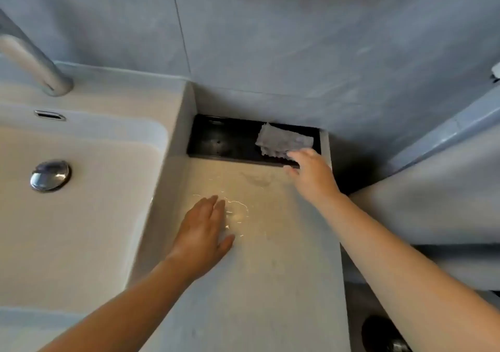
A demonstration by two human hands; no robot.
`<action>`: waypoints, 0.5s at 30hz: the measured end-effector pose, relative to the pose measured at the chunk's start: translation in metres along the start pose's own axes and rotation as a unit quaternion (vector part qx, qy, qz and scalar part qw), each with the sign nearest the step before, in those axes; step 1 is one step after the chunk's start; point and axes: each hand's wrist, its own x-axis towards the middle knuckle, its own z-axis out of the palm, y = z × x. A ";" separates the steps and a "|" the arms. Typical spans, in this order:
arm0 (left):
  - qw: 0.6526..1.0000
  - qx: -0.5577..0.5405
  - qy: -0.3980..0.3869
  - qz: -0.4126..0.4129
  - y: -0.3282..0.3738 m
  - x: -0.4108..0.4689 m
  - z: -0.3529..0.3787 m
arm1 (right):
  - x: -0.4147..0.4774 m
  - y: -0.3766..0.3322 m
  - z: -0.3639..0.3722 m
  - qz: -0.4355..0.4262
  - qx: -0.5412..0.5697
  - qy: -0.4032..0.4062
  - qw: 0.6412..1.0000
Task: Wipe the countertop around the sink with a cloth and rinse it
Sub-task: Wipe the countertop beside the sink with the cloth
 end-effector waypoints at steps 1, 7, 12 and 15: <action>1.000 0.013 -0.005 0.004 0.000 0.005 0.003 | 0.012 0.002 0.005 -0.001 -0.006 0.004 1.000; 0.999 0.034 0.006 -0.015 -0.001 0.013 0.024 | 0.055 0.009 0.034 -0.017 -0.071 -0.004 0.997; 0.999 0.043 0.003 -0.026 0.002 0.017 0.027 | 0.062 0.021 0.040 -0.044 -0.095 0.054 0.993; 0.998 0.044 0.005 -0.043 0.005 0.018 0.028 | 0.068 0.023 0.040 -0.046 -0.091 0.067 0.993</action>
